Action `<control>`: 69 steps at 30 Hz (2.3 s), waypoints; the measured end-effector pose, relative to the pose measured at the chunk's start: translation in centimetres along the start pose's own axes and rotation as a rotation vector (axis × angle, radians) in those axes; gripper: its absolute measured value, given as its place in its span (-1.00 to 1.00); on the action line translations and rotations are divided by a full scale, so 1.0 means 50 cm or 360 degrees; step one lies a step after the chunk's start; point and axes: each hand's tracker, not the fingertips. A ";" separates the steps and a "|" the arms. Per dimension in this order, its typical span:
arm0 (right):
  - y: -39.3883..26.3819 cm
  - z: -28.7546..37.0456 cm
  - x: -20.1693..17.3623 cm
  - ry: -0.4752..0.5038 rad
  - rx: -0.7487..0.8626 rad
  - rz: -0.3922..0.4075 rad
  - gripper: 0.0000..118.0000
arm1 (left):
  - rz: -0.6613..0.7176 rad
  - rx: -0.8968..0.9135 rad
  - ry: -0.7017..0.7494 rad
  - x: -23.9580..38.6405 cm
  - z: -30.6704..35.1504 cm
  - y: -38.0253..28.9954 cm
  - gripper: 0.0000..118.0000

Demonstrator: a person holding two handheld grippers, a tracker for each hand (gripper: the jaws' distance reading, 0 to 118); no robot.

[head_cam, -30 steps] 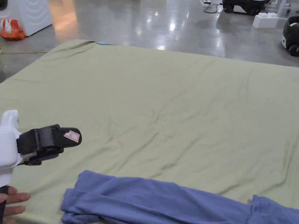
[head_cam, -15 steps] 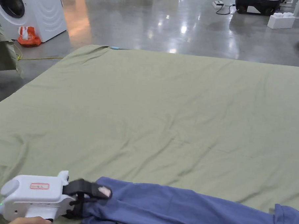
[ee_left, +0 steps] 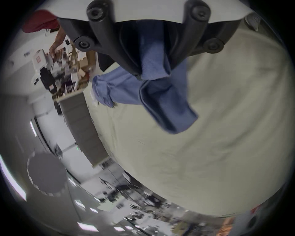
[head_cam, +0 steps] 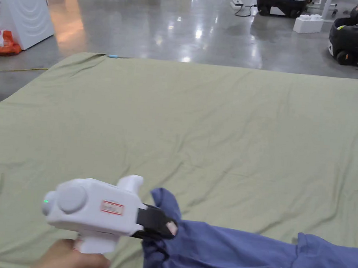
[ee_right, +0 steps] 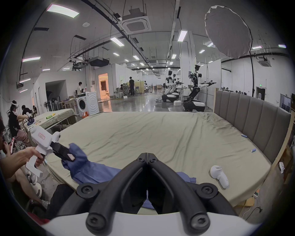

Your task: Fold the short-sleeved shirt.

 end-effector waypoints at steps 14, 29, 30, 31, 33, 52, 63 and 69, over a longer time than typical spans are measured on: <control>-0.005 0.023 0.067 -0.0049 -0.0012 -0.0125 -0.96 | -0.0220 0.0207 0.0123 0.071 -0.088 -0.046 0.31; -0.015 0.027 0.098 -0.0026 -0.0071 -0.0258 -0.96 | -0.0810 0.0515 0.0916 0.131 -0.288 -0.206 -1.00; -0.020 0.026 0.104 -0.0039 -0.0083 -0.0252 -0.96 | -0.0865 0.0535 0.0849 0.159 -0.292 -0.214 -1.00; -0.026 0.023 0.109 -0.0044 -0.0091 -0.0251 -0.96 | -0.0919 0.0526 0.0756 0.186 -0.300 -0.208 -1.00; -0.033 0.018 0.116 -0.0049 -0.0121 -0.0265 -0.96 | -0.0968 0.0497 0.0671 0.229 -0.338 -0.215 -1.00; -0.029 -0.032 0.106 0.0054 -0.0048 -0.0272 -0.96 | -0.0506 0.1172 0.0322 0.149 0.284 -0.097 -1.00; 0.007 -0.045 0.027 0.0143 -0.0025 -0.0202 -0.96 | -0.0141 0.1054 0.0295 0.034 0.346 -0.108 -0.90; 0.012 -0.029 0.007 0.0224 -0.0053 -0.0191 -0.96 | 0.0777 0.0115 -0.0694 -0.198 0.085 -0.001 0.88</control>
